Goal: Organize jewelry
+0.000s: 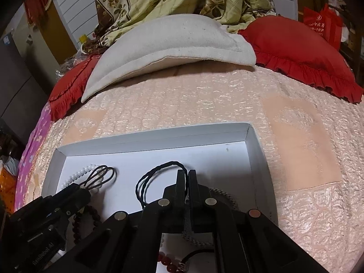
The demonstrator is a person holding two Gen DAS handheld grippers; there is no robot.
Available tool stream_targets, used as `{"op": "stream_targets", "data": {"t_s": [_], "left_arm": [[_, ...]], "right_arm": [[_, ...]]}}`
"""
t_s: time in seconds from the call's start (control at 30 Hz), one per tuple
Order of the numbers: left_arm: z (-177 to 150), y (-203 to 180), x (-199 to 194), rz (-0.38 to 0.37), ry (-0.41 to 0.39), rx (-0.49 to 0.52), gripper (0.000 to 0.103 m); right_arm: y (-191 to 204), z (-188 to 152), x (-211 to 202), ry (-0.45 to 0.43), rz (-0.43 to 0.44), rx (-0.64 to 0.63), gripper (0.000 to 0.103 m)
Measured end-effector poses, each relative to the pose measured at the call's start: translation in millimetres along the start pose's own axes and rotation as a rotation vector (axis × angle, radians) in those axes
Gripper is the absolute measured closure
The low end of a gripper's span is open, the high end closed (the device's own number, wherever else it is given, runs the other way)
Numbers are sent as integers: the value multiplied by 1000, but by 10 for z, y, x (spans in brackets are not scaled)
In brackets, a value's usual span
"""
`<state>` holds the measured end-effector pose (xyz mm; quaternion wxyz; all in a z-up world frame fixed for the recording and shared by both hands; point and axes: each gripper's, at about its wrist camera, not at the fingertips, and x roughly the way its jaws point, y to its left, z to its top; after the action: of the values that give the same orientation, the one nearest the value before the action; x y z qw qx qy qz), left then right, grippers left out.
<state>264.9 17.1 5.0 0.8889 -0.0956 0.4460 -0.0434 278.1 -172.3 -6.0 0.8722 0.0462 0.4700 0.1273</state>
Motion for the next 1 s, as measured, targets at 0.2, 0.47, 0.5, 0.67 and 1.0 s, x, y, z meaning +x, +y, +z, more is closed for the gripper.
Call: {"op": "stream_targets", "data": {"t_s": [0.2, 0.47, 0.5, 0.67, 1.0], "left_arm": [[-23, -24, -9, 12, -5, 20, 56], [-69, 44, -142, 40, -30, 14, 55], [-86, 54, -169, 43, -32, 13, 55], [-269, 41, -548, 57, -113, 24, 22], [-1120, -146, -1173, 162, -114, 83, 0]], "right_arm": [[-68, -6, -46, -12, 17, 30, 86], [-55, -63, -338, -91, -3, 8, 68], [-57, -89, -375, -95, -5, 5, 68], [-71, -409, -739, -127, -2, -2, 68], [87, -1450, -1439, -138, 18, -78, 30]]}}
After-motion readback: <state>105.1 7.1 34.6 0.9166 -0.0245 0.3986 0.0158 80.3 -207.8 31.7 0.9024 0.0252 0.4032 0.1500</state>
